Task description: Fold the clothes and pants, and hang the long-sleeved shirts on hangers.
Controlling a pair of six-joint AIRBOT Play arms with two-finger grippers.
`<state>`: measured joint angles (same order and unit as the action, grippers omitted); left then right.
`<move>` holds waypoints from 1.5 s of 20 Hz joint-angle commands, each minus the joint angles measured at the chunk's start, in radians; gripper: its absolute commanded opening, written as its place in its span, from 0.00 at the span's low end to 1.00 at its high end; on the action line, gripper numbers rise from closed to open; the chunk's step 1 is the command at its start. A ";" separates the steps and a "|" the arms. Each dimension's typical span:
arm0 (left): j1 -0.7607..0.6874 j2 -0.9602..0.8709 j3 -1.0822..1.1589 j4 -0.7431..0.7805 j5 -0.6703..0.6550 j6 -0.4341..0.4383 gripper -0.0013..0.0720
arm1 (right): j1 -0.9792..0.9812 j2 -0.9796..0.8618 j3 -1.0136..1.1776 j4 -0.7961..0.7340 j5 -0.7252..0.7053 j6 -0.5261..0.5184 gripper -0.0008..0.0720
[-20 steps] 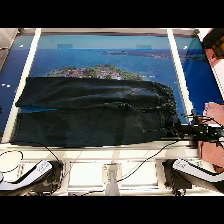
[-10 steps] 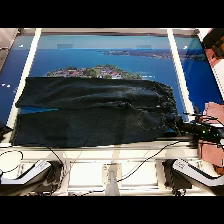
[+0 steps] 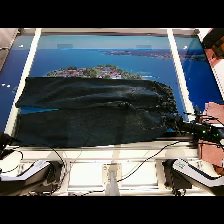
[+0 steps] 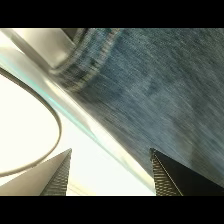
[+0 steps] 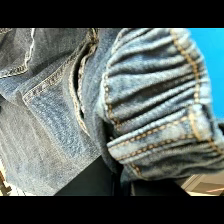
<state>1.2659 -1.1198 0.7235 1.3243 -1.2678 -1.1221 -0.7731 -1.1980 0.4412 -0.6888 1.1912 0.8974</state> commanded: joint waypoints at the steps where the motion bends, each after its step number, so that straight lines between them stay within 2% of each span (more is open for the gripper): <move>1: 0.005 -0.001 -0.036 0.008 0.107 0.000 0.66 | 0.000 0.001 0.000 0.001 -0.003 0.002 0.06; 6: 0.005 -0.021 -0.071 -0.114 0.254 0.043 0.66 | 0.000 0.001 0.000 0.002 -0.003 0.003 0.06; 9: 0.005 -0.084 -0.071 -0.174 0.258 0.068 0.66 | 0.000 0.001 0.000 0.003 -0.003 0.007 0.06; 15: 0.005 -0.166 -0.069 -0.196 0.254 0.068 0.65 | 0.000 0.002 0.000 0.029 0.000 0.010 0.06; 16: 0.005 -0.163 -0.065 -0.220 0.249 0.069 0.59 | 0.000 0.005 0.001 0.035 0.005 0.010 0.06; 17: 0.005 -0.158 -0.053 -0.249 0.223 0.093 0.32 | 0.000 0.011 0.001 0.043 0.016 0.010 0.06; 19: 0.005 -0.143 -0.023 -0.346 0.143 0.209 0.08 | 0.000 0.031 0.016 0.045 0.053 0.020 0.06; 21: 0.005 -0.119 -0.001 -0.444 0.097 0.267 0.06 | 0.000 0.063 0.052 0.027 0.089 0.084 0.06; 25: -0.058 -0.045 0.053 -0.462 0.097 0.266 0.06 | 0.001 0.160 0.171 -0.122 0.137 0.275 0.05; 27: -0.142 -0.017 0.104 -0.446 0.106 0.225 0.06 | 0.001 0.205 0.246 -0.222 0.173 0.348 0.05; 30: -0.317 0.000 0.201 -0.352 0.171 0.093 0.06 | 0.021 0.245 0.363 -0.286 0.202 0.433 0.05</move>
<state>1.0794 -1.1439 0.8471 0.9108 -1.1492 -0.9283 -0.7670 -0.9974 0.7021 -0.8715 1.3582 1.2133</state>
